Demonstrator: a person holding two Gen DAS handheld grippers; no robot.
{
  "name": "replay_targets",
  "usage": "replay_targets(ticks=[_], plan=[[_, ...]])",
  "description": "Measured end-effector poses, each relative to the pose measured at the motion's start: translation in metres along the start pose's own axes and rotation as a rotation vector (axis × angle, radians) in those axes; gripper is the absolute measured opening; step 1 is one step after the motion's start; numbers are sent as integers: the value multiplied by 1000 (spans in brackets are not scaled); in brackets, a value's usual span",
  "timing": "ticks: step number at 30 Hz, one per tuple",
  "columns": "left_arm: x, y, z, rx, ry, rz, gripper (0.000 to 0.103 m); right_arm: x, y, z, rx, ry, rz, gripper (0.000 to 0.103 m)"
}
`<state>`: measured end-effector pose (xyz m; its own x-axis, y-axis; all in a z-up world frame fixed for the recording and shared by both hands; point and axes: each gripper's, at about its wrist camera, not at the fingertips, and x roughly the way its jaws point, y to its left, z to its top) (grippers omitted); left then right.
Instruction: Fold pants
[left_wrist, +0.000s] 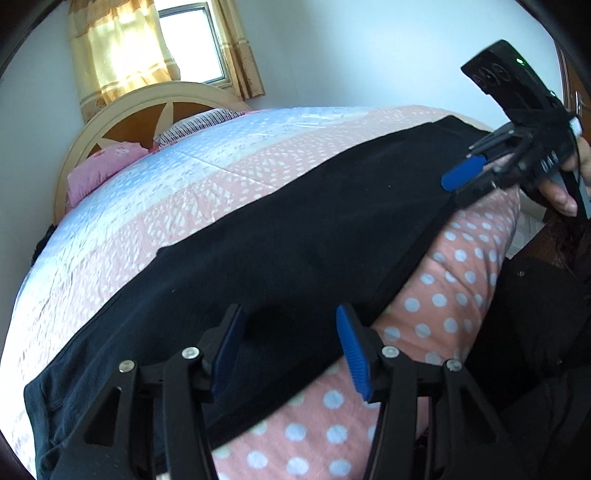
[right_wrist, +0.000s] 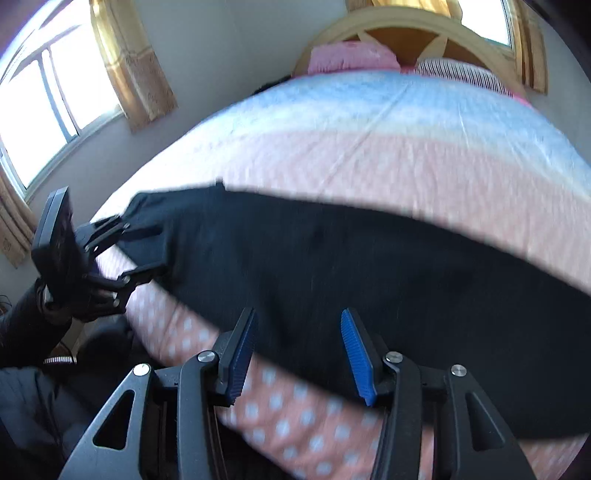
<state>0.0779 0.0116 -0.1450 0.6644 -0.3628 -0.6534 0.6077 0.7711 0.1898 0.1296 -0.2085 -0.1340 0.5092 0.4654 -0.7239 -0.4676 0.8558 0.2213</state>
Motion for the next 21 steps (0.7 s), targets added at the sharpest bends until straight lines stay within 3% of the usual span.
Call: replay_targets(ticks=[5,8,10,13,16,18,21], plan=[[-23,29,-4,31,-33,133,57,20,6,62,21,-40,76,49],[-32,66,-14,-43,-20,204,59,49,19,88,22,-15,108,49],[-36,87,-26,-113,-14,203,59,69,29,99,48,32,221,49],[-35,91,-43,-135,5,203,59,81,52,90,24,91,358,49],[-30,84,-52,-88,18,247,60,97,78,60,-36,230,403,49],[-30,94,-55,-117,14,238,64,107,91,37,-96,318,372,49],[-29,109,-56,-172,39,221,68,97,97,40,-124,288,357,49]])
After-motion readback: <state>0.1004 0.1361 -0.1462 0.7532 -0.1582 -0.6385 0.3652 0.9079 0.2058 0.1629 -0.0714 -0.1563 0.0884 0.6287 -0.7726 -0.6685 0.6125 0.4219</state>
